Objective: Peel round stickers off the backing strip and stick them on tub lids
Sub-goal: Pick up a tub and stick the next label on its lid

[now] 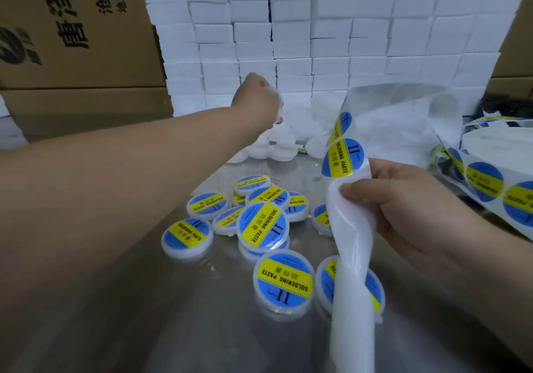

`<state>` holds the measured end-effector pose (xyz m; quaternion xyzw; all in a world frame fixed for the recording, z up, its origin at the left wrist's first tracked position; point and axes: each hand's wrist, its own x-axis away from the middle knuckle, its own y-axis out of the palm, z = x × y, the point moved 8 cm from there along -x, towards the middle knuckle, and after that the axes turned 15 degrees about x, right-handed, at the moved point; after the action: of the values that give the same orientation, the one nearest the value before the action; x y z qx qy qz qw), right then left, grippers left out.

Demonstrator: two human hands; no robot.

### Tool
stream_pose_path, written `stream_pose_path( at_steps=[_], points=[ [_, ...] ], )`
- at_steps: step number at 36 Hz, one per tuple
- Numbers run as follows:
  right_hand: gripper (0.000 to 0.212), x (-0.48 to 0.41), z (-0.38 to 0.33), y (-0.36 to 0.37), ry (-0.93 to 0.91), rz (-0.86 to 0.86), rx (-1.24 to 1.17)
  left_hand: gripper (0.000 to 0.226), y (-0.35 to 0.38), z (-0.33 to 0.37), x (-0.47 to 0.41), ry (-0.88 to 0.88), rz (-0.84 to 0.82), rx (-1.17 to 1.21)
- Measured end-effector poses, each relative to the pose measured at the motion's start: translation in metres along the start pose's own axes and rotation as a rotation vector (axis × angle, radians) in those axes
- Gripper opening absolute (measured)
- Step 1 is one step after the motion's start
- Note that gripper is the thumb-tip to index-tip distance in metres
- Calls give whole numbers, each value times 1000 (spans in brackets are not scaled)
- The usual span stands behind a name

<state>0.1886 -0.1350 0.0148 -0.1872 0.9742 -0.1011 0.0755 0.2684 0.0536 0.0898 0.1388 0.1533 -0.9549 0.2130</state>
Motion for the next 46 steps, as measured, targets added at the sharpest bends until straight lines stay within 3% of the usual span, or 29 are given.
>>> stream_pose_path(
  at_steps=[3,6,11,15,18,24,28,36,40,43,46],
  points=[
    [24,2,-2,4,-2,-20,-4,18,-6,20,40,5,-23,104],
    [24,3,-5,3,-6,-8,-4,35,-8,35,79,103,-31,184],
    [18,6,-9,7,-36,-3,70,15,-2,36,138,88,-145,199],
    [10,12,-17,11,-111,26,202,10,-4,31,158,198,-42,-26],
    [9,15,-19,12,-164,42,213,3,-2,21,162,259,-57,-203],
    [16,16,-22,10,-238,33,239,38,-4,18,167,377,-107,-262],
    [24,20,-28,17,-291,-28,313,43,-10,20,170,439,-80,-310],
    [36,22,-32,21,-345,-48,384,41,-13,17,168,431,-65,-301],
    [32,20,-31,16,-327,-22,417,19,-17,9,162,309,-49,-171],
    [27,19,-28,15,-308,-22,460,8,-29,1,155,227,43,-46],
    [29,17,-28,13,-306,15,461,20,-45,-2,148,202,174,70]
  ],
)
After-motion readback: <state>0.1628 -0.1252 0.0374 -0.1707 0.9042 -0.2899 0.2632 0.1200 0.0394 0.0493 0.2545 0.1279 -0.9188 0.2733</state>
